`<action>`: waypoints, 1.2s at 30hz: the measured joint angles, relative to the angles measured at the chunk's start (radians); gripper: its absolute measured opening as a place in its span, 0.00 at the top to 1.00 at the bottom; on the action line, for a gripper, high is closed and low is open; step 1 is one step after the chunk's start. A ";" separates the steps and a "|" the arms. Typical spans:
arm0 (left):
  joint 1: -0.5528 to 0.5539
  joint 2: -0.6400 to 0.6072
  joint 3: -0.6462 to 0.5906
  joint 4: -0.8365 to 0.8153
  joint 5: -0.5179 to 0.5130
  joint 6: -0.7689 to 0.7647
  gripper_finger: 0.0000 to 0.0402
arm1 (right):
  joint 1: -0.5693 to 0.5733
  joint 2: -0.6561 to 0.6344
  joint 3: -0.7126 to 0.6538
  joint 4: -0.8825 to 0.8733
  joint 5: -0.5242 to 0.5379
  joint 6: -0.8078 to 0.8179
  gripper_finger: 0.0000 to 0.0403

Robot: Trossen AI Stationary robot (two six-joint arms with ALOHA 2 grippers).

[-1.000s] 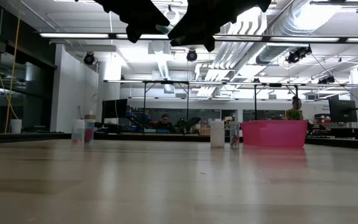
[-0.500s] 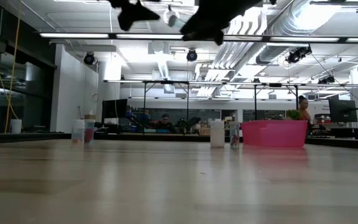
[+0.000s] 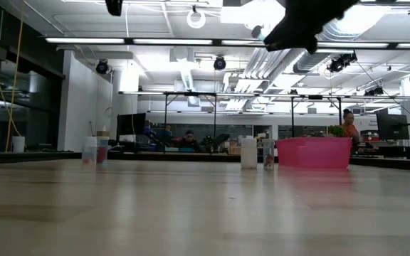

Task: Pick and place medicine bottles into bin by pill shape (circle, oval)
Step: Put the blue capsule bottle into the red bin

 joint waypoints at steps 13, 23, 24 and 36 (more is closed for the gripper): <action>0.000 -0.040 -0.109 0.077 -0.062 0.057 0.43 | -0.152 -0.104 -0.097 0.050 0.251 0.066 0.75; 0.000 -0.039 -0.109 0.070 -0.062 0.029 0.43 | -0.569 0.133 -0.078 -0.251 -0.028 0.226 0.75; 0.000 -0.039 -0.109 0.070 -0.062 0.029 0.43 | -0.590 0.163 -0.078 -0.243 -0.052 0.233 0.75; 0.000 -0.039 -0.109 0.070 -0.062 0.029 0.43 | -0.700 0.445 -0.078 -0.205 -0.095 0.267 0.75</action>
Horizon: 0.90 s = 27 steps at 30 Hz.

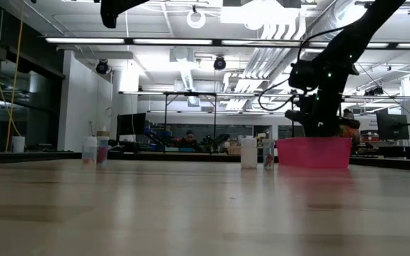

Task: Pick and place medicine bottles into bin by pill shape (circle, oval)
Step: Put the blue capsule bottle into the red bin

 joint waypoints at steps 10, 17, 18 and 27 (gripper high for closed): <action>0.000 0.000 0.000 0.000 0.000 0.000 0.43 | -0.009 0.013 0.000 0.035 0.001 -0.011 0.68; 0.000 0.000 0.000 0.000 0.000 0.000 0.43 | -0.009 0.013 0.006 0.030 0.005 0.002 0.48; 0.000 0.000 0.000 0.000 0.000 0.000 0.43 | -0.009 0.012 0.015 0.023 0.003 0.000 0.45; 0.000 0.000 0.000 -0.008 0.000 0.000 0.43 | 0.035 -0.218 0.156 0.053 -0.015 -0.112 0.39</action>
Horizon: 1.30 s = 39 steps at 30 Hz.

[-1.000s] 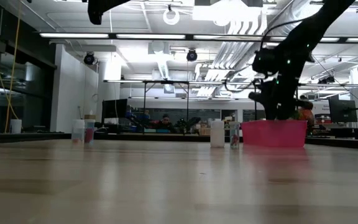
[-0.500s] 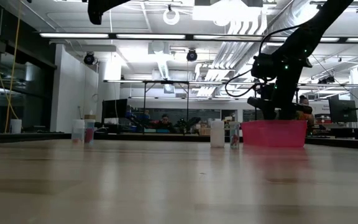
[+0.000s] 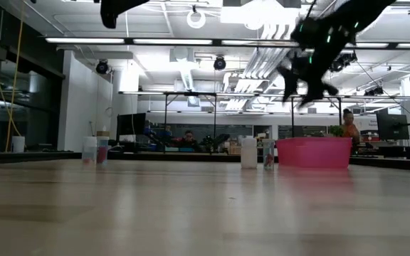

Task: Pick and place medicine bottles into bin by pill shape (circle, oval)
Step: Put the blue capsule bottle into the red bin

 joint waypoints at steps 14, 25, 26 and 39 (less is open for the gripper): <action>0.000 0.000 0.000 -0.017 0.003 0.000 0.43 | 0.510 -0.359 -0.195 0.476 -0.160 -0.071 0.39; 0.000 0.000 0.000 -0.016 0.003 0.000 0.43 | 0.614 -0.360 -0.195 0.496 -0.084 -0.230 0.39; 0.000 0.000 0.000 -0.016 0.003 0.000 0.43 | 0.614 -0.361 -0.195 0.498 -0.084 -0.231 0.39; 0.000 0.000 0.000 -0.016 0.000 0.000 0.43 | 0.614 -0.360 -0.194 0.497 -0.085 -0.272 0.39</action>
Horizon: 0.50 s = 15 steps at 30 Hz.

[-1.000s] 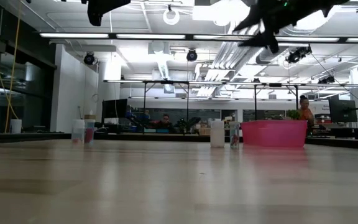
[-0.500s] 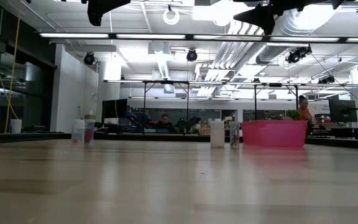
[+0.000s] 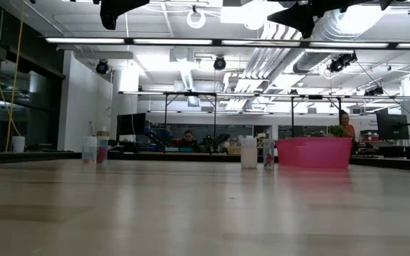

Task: Pick and place medicine bottles into bin by pill shape (circle, oval)
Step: Put the blue capsule bottle into the red bin

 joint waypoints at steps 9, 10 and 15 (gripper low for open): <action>0.000 0.000 0.000 -0.006 0.000 0.000 0.43 | 0.000 0.003 0.001 0.000 0.023 0.074 0.39; 0.000 0.000 0.000 -0.006 0.000 0.000 0.43 | 0.000 0.008 0.001 0.001 0.054 0.090 0.39; 0.000 0.000 0.000 -0.006 0.000 0.000 0.43 | -0.020 0.081 0.002 -0.037 0.136 0.165 0.39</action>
